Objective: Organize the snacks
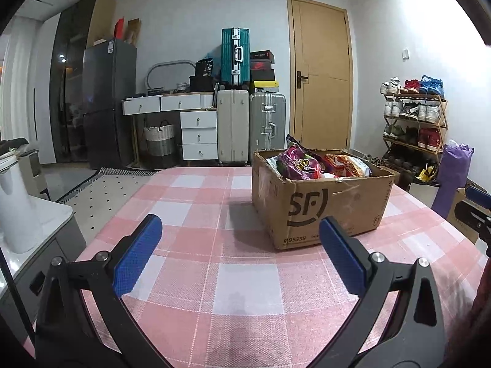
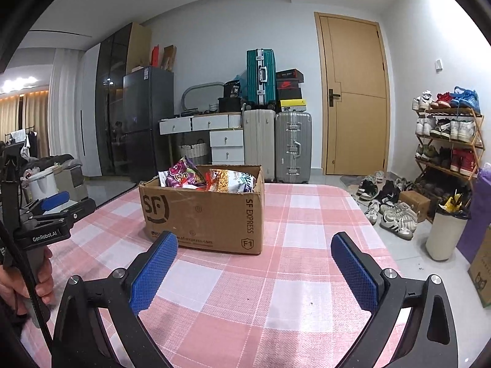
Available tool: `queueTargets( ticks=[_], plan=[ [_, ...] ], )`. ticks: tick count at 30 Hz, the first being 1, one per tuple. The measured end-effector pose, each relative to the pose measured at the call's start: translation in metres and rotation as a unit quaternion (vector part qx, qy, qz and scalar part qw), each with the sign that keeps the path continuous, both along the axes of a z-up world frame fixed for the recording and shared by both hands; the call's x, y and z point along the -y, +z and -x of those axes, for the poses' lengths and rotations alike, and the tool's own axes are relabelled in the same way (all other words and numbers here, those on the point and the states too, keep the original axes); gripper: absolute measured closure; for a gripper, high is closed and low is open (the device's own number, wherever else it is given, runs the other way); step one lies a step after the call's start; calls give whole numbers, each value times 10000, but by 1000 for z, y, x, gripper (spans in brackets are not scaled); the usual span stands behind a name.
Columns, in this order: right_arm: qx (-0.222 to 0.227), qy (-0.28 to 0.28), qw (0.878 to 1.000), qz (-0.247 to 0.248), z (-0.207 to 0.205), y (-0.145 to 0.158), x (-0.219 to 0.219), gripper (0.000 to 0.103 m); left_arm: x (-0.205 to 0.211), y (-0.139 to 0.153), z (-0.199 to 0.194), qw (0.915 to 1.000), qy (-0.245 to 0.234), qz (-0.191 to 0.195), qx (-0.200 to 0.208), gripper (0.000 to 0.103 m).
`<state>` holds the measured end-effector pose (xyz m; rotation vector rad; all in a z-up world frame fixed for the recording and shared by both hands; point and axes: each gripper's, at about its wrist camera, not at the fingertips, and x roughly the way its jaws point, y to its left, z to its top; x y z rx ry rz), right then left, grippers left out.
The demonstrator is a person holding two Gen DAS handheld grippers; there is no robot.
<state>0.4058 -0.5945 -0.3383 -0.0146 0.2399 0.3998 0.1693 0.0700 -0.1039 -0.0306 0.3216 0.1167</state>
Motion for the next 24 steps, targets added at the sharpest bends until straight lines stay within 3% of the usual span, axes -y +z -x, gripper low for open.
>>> queueTargets(
  ticks=[24],
  plan=[
    [-19,9,10000,25,-2,-2,0,1,1,1,3,10000,-17,-7,22,1]
  ],
)
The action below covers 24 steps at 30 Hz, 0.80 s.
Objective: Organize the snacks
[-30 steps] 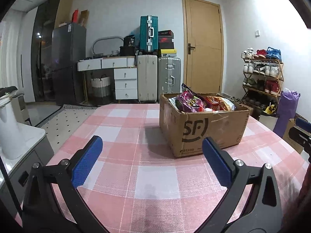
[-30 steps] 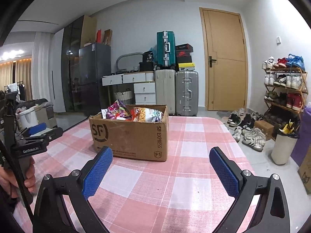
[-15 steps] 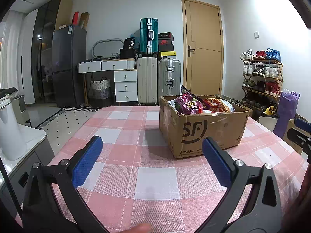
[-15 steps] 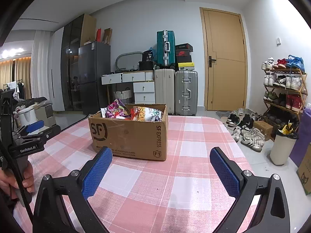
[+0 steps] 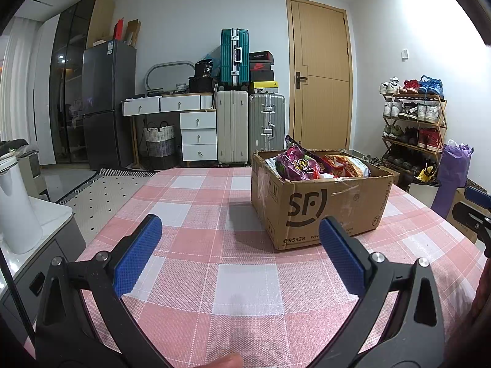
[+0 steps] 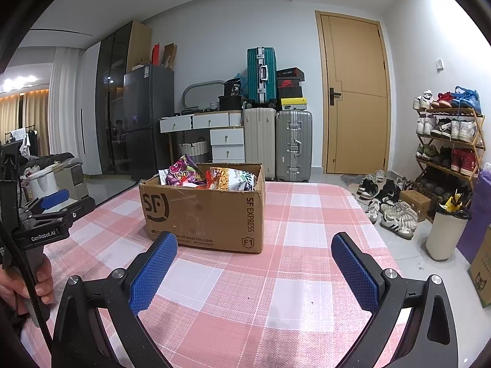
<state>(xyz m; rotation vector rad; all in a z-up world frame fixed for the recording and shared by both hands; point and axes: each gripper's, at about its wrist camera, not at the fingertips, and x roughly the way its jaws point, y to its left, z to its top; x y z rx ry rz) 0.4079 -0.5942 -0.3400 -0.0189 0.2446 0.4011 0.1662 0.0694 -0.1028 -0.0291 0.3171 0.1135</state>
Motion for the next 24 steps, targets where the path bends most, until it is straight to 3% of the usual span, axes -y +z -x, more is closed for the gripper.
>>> queueTargets(
  ticks=[24],
  plan=[
    [-2,-2,10000,-1,0,0,0,1,1,-1,-1,10000,-1,-4,7,1]
  ],
)
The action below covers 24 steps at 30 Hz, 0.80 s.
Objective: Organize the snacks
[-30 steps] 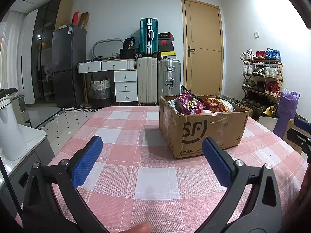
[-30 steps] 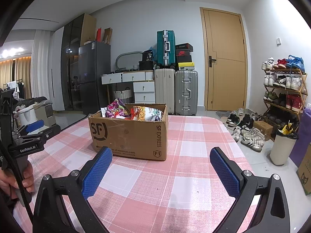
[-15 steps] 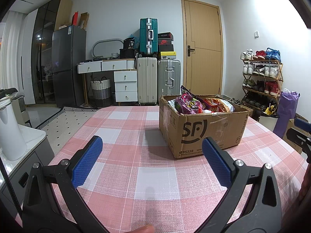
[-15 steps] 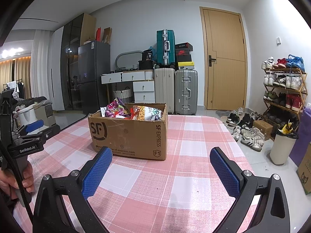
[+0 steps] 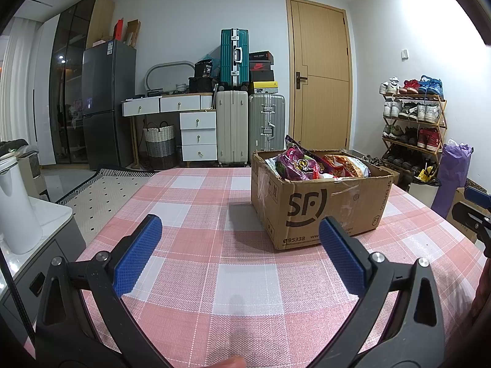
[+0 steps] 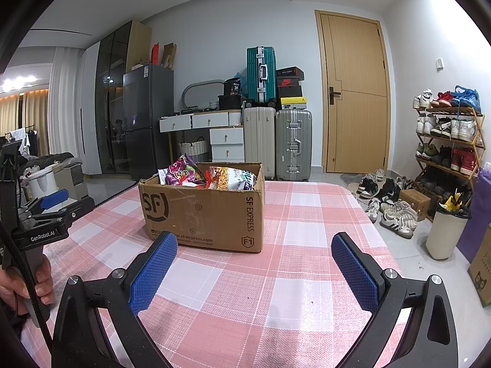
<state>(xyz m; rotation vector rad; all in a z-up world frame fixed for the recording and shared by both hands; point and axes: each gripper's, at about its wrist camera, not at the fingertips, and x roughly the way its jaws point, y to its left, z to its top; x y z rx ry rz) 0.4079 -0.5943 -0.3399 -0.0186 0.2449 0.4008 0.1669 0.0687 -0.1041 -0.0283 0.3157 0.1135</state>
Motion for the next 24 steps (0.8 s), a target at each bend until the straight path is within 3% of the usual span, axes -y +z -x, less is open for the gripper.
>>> queueTargets(
  ticks=[24],
  plan=[
    [-3,2,10000,-3,0,-1,1,1,0,1,2,10000,-4,1,3,1]
  ],
)
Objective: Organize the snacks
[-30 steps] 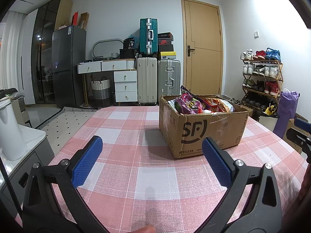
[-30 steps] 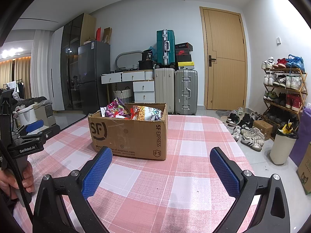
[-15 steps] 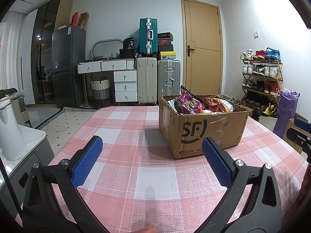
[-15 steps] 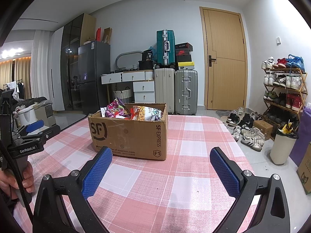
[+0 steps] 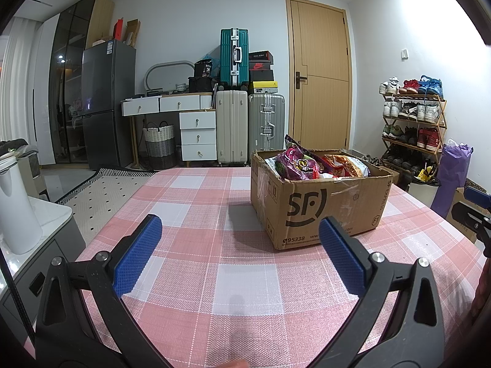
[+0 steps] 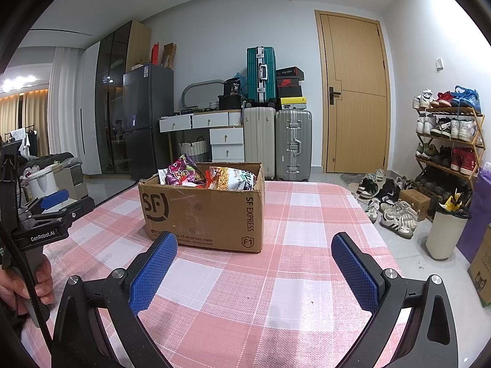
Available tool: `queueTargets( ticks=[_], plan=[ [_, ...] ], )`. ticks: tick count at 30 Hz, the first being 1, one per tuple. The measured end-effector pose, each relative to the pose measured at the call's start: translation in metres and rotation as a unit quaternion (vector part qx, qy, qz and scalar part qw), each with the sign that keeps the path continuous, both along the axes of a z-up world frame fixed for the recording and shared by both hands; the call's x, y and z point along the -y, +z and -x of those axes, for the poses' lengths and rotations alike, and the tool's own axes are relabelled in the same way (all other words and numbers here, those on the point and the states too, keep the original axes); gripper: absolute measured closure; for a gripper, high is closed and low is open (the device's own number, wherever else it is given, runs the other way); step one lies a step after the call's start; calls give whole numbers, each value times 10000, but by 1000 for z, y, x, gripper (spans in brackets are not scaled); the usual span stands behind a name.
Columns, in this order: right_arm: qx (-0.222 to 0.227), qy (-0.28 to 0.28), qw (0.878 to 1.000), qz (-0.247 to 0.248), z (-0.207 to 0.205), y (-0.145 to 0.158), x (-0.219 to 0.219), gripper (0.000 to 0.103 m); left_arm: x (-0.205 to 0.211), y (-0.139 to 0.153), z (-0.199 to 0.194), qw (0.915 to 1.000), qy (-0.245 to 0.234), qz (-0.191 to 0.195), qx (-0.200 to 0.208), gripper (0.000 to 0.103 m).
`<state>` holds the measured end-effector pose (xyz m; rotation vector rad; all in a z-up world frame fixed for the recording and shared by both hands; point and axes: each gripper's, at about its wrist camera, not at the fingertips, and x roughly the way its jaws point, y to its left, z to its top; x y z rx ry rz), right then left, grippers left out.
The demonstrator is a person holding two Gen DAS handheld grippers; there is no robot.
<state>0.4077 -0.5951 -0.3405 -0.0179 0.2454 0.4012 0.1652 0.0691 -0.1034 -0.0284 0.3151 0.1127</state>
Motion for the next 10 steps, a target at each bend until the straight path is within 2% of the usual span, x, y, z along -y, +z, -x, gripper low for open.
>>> queueTargets(
  ticks=[10],
  plan=[
    [1,-9,10000,0,1,-1,0,1,0,1,0,10000,-40,-9,0,1]
  ],
)
